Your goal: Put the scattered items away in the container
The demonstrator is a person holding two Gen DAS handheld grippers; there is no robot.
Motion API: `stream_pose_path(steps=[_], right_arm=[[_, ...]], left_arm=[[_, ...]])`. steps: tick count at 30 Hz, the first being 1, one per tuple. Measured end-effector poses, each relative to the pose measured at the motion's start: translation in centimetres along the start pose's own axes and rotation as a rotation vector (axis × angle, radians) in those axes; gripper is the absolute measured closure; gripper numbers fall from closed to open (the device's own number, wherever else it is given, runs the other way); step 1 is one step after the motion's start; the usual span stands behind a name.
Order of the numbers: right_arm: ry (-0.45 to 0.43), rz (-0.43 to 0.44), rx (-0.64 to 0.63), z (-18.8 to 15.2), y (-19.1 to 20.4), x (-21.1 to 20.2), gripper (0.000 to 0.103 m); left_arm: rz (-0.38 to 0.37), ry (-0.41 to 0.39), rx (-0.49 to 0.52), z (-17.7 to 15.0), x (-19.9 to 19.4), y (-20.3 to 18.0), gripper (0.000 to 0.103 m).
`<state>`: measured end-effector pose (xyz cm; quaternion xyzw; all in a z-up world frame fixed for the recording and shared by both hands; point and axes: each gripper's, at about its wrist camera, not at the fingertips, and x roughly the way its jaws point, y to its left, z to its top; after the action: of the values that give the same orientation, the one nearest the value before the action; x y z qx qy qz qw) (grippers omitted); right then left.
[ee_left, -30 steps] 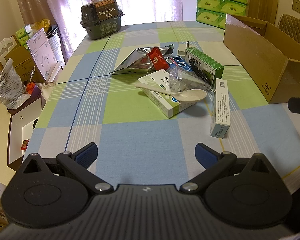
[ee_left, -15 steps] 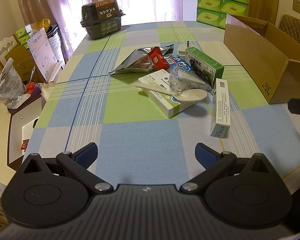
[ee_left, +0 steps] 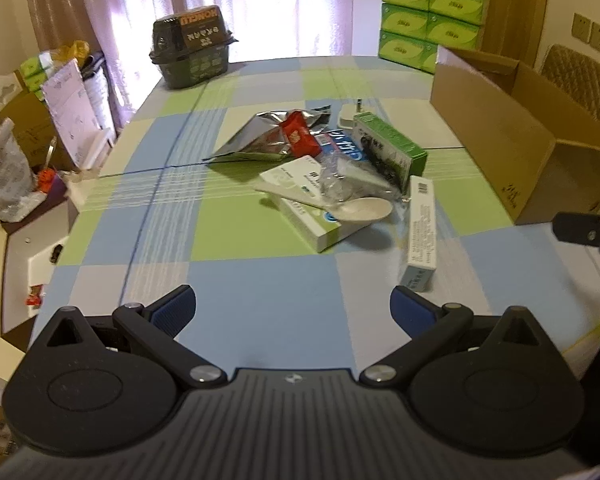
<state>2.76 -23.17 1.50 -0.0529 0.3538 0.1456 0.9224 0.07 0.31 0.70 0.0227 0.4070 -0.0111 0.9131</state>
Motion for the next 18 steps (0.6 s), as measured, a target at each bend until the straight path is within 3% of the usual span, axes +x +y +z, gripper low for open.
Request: stream_pose_path(steps=[5,9,18], right_arm=[[-0.02,0.009,0.041,0.2,0.1,-0.1,0.0],[-0.011,0.025,0.057,0.8,0.5,0.5,0.0],[0.072,0.068,0.083,1.4,1.6,4.0,0.0]], left_arm=[[-0.015,0.009,0.005,0.3,0.3,0.3,0.001],[-0.003,-0.019,0.078,1.1,0.4,0.3,0.001],[-0.063,-0.047,0.174,4.0,2.5,2.2,0.001]])
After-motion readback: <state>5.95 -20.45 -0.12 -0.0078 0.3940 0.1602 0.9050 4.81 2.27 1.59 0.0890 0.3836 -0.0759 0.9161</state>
